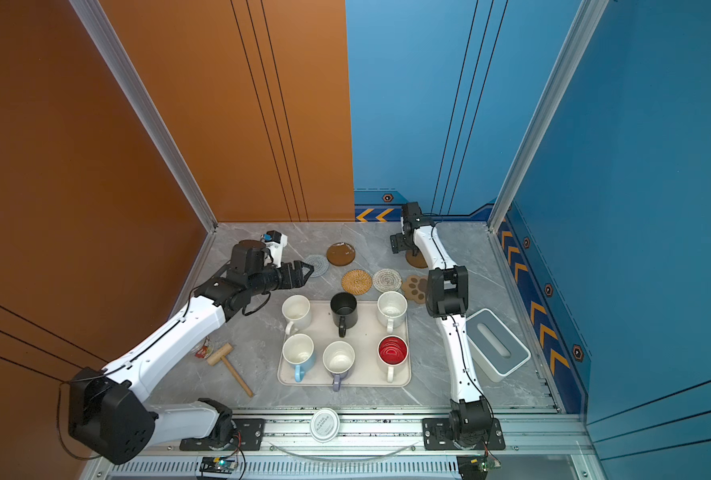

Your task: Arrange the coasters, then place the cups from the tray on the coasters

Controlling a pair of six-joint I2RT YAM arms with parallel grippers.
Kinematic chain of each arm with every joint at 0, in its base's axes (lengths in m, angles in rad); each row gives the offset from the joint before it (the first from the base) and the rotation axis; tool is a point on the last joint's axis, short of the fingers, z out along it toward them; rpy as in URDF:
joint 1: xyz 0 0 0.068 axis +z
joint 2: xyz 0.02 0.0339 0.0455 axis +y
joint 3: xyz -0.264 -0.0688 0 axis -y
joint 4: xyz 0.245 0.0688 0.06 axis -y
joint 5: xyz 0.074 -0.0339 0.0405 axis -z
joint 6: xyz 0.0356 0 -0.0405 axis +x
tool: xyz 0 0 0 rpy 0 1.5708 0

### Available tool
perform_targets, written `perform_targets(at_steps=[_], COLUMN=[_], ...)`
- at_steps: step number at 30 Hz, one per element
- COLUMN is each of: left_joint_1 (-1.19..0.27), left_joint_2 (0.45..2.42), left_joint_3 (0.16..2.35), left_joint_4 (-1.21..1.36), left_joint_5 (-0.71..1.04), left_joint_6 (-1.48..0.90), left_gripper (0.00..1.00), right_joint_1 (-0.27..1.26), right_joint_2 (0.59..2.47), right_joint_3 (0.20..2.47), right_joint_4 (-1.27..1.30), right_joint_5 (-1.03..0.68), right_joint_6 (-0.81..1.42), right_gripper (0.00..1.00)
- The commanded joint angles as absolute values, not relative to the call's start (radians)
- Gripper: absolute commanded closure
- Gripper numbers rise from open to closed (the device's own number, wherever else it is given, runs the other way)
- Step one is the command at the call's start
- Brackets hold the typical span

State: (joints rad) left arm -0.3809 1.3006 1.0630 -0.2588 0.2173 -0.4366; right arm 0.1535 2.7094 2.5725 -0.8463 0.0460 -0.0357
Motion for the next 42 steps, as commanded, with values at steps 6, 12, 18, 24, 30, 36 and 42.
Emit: perform_targets(at_steps=[6, 12, 18, 24, 30, 36, 42], left_joint_1=[-0.390, -0.397, -0.405, -0.408, -0.410, -0.408, -0.408], left_joint_2=[1.307, 1.339, 1.356, 1.356, 1.343, 1.327, 1.320], left_joint_3=[1.107, 1.126, 1.136, 1.134, 1.123, 1.100, 1.091], left_joint_4=[-0.257, -0.256, -0.252, -0.250, -0.249, -0.234, -0.228], left_joint_5=[0.201, 0.212, 0.218, 0.219, 0.221, 0.220, 0.220], left_joint_6=[-0.443, -0.443, -0.439, -0.437, -0.431, -0.431, -0.431], left_gripper=[0.19, 0.19, 0.19, 0.19, 0.19, 0.19, 0.19], right_joint_1=[0.147, 0.112, 0.082, 0.053, 0.036, 0.005, -0.012], right_joint_2=[2.736, 2.739, 2.690, 2.665, 2.606, 2.555, 2.531], right_joint_3=[2.603, 2.584, 2.485, 2.444, 2.346, 2.255, 2.205], right_joint_4=[-0.926, -0.999, -1.009, -1.047, -1.052, -1.051, -1.051], right_joint_5=[0.144, 0.128, 0.109, 0.060, 0.059, 0.058, 0.058], right_joint_6=[-0.102, -0.076, -0.043, -0.007, 0.006, 0.024, 0.036], right_gripper=[0.00, 0.01, 0.03, 0.08, 0.10, 0.13, 0.15])
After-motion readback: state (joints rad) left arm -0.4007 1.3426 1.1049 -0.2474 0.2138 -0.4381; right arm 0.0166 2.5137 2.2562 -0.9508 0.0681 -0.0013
